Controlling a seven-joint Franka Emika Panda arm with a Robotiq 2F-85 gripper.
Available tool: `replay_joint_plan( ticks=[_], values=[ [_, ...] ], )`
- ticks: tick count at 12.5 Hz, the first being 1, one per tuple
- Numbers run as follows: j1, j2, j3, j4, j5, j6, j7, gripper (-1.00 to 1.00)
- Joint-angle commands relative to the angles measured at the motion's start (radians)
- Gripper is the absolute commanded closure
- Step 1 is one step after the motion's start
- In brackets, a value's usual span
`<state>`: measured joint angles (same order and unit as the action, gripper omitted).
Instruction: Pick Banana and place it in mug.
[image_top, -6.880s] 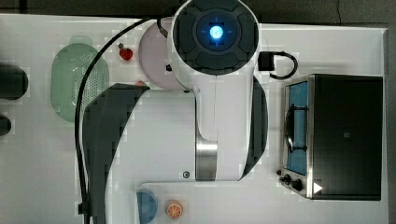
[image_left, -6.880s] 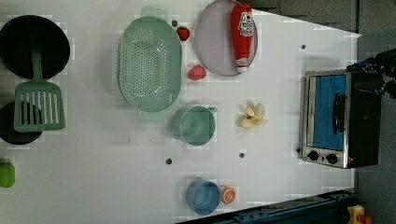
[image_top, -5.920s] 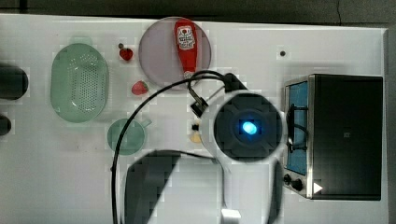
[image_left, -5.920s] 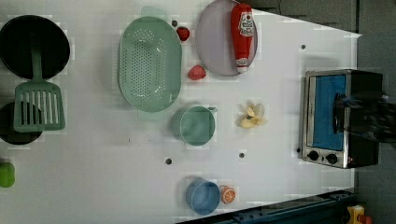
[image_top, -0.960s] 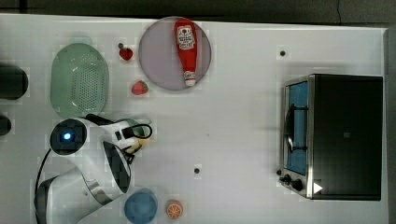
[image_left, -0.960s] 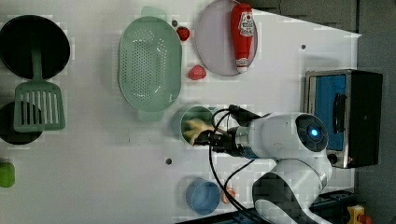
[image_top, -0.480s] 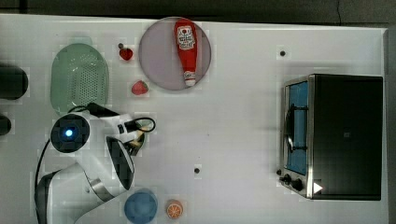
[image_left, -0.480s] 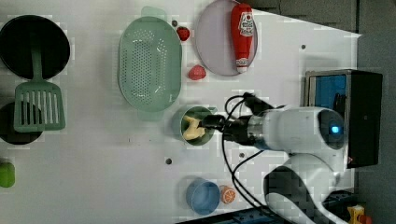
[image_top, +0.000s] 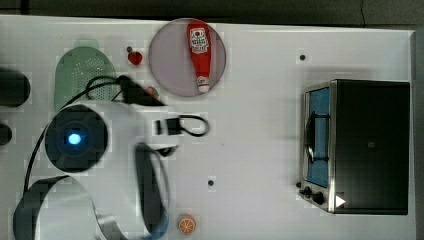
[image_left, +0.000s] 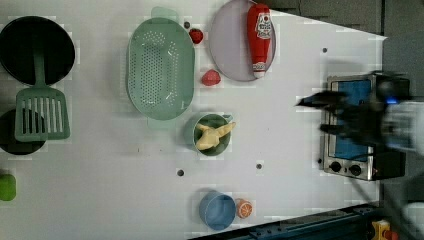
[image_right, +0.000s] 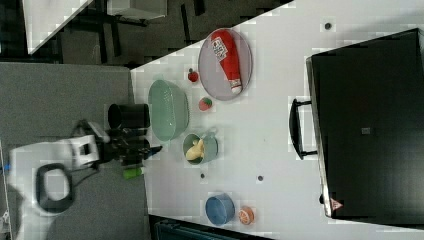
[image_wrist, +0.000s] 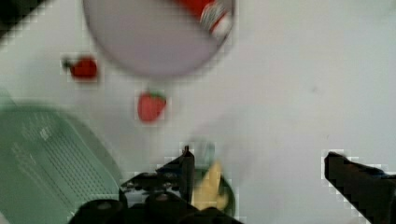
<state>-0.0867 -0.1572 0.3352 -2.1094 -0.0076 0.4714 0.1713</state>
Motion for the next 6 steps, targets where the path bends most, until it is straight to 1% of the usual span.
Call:
replay_joint_plan(
  ticks=[1,2,3,6],
  values=[
    [-0.032,-0.020,-0.126,0.121,-0.015,-0.212,0.029,-1.00],
    [-0.032,-0.033,-0.170,0.150,-0.014,-0.259,0.029,-1.00],
    [-0.032,-0.049,-0.249,0.191,-0.004,-0.329,0.022,-1.00],
    [-0.032,-0.065,-0.304,0.205,0.008,-0.404,-0.062,-1.00]
  ],
)
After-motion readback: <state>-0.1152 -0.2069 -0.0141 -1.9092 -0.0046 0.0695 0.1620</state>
